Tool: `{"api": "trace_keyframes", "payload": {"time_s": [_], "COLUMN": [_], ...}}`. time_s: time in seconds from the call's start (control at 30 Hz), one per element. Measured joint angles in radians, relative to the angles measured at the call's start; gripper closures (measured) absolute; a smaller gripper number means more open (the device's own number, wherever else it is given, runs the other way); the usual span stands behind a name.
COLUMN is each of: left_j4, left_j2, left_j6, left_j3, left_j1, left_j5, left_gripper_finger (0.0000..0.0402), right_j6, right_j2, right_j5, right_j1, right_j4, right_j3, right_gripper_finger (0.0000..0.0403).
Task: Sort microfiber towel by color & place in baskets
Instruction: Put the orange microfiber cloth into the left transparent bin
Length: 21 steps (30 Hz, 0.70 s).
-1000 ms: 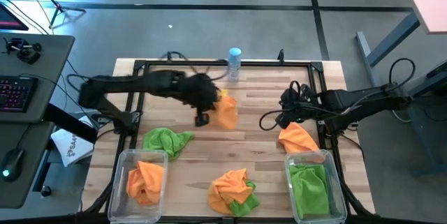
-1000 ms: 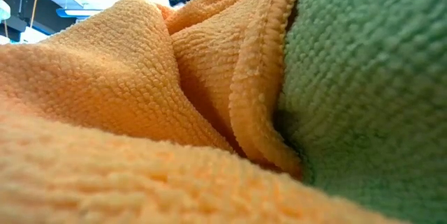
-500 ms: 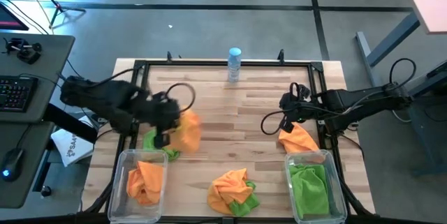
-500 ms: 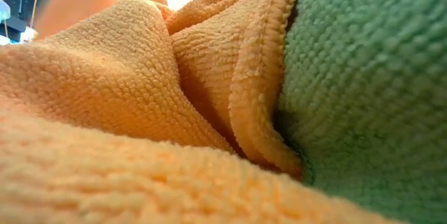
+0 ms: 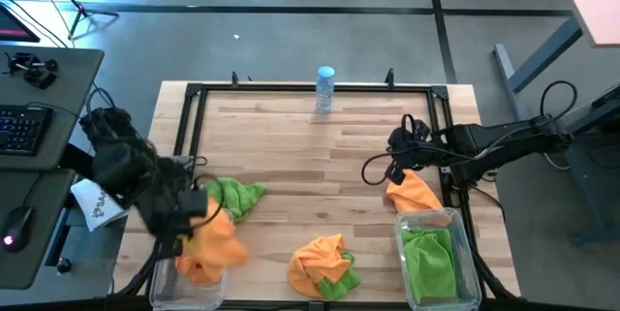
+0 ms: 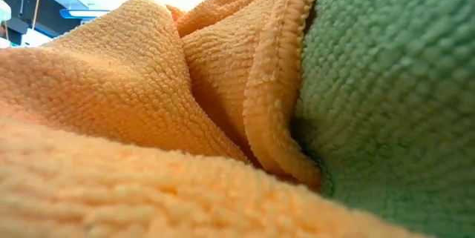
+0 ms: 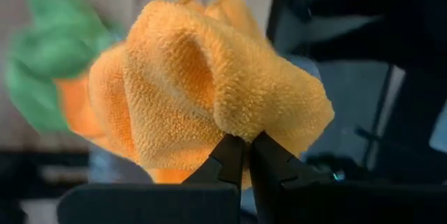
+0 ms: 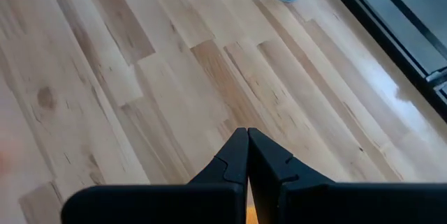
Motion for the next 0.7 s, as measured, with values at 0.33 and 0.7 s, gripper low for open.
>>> {"api": "trace_keyframes", "payload": {"time_s": [0.33, 0.7], "left_j4": [0.111, 0.017], "left_j2": [0.098, 0.098], "left_j6": [-0.151, -0.051], "left_j3": [-0.001, -0.041], "left_j1": [-0.237, -0.283], "left_j5": [0.035, 0.014], "left_gripper_finger": [0.0401, 0.0401], "right_j6": [0.051, 0.054], "right_j2": [0.000, 0.000], "right_j5": [0.000, 0.048], "right_j1": [0.000, 0.000], "right_j4": [0.054, 0.129], "right_j3": [0.000, 0.000], "right_gripper_finger": [0.0403, 0.0403]}}
